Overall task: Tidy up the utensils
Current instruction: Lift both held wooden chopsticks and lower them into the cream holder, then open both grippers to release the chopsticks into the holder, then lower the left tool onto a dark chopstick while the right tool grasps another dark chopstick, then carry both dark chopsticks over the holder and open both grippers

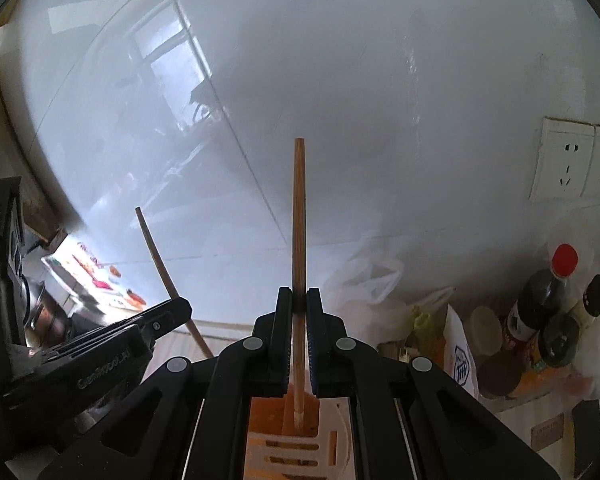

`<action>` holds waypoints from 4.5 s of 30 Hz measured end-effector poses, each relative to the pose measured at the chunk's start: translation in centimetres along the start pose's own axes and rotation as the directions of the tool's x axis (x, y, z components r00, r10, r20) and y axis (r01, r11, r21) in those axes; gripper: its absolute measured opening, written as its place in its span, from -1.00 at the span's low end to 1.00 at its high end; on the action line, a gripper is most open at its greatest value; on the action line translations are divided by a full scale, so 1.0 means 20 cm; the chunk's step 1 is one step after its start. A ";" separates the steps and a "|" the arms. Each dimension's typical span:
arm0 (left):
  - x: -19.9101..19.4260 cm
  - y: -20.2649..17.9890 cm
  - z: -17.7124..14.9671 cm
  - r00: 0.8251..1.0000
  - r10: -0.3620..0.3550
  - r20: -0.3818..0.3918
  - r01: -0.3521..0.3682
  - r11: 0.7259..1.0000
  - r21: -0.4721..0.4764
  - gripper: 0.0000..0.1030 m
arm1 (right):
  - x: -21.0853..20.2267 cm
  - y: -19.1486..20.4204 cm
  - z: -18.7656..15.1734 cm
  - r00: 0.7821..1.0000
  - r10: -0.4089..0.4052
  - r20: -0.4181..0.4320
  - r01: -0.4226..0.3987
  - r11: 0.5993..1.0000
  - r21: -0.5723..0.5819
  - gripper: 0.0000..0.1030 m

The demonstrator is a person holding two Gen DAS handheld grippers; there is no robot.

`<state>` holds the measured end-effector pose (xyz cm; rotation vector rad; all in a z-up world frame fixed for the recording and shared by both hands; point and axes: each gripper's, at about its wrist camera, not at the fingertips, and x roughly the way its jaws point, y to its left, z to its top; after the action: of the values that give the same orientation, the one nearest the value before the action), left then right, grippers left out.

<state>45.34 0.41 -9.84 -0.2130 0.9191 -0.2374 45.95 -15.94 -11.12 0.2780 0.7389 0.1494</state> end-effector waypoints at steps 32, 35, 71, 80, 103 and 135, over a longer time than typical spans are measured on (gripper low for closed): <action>0.00 0.17 -1.08 0.921 0.315 -0.229 -0.310 0.949 0.060 0.99 | -0.10 -0.50 -0.97 0.898 -0.074 -0.433 0.149 0.979 0.140 0.57; 0.12 0.19 -1.17 0.897 0.333 -0.291 -0.321 0.943 0.087 0.98 | 0.01 -0.50 -1.10 0.854 -0.078 -0.514 0.161 0.980 0.119 0.42; 0.51 0.14 -1.40 0.809 0.259 -0.528 -0.187 0.965 0.187 -0.94 | 0.27 -0.52 -1.54 0.684 -0.242 -0.688 0.317 0.948 -0.018 -0.88; 0.50 0.38 -1.40 0.790 0.145 -0.595 -0.225 0.972 -0.063 -0.93 | 0.23 -0.59 -1.59 0.620 -0.284 -0.732 0.304 0.946 -0.111 -0.88; 0.52 0.25 -1.36 0.782 0.264 -0.564 -0.220 0.964 0.146 -0.91 | 0.39 -0.50 -1.57 0.566 -0.316 -0.762 0.273 0.943 -0.189 -0.86; 0.28 0.22 -1.38 0.845 0.309 -0.437 -0.273 0.951 0.144 -0.95 | 0.10 -0.49 -1.50 0.721 -0.245 -0.648 0.244 0.965 -0.093 -0.90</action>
<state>26.90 0.84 -31.61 0.0632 1.3936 -0.0351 27.30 -18.95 -36.55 0.1143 1.4772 -0.0137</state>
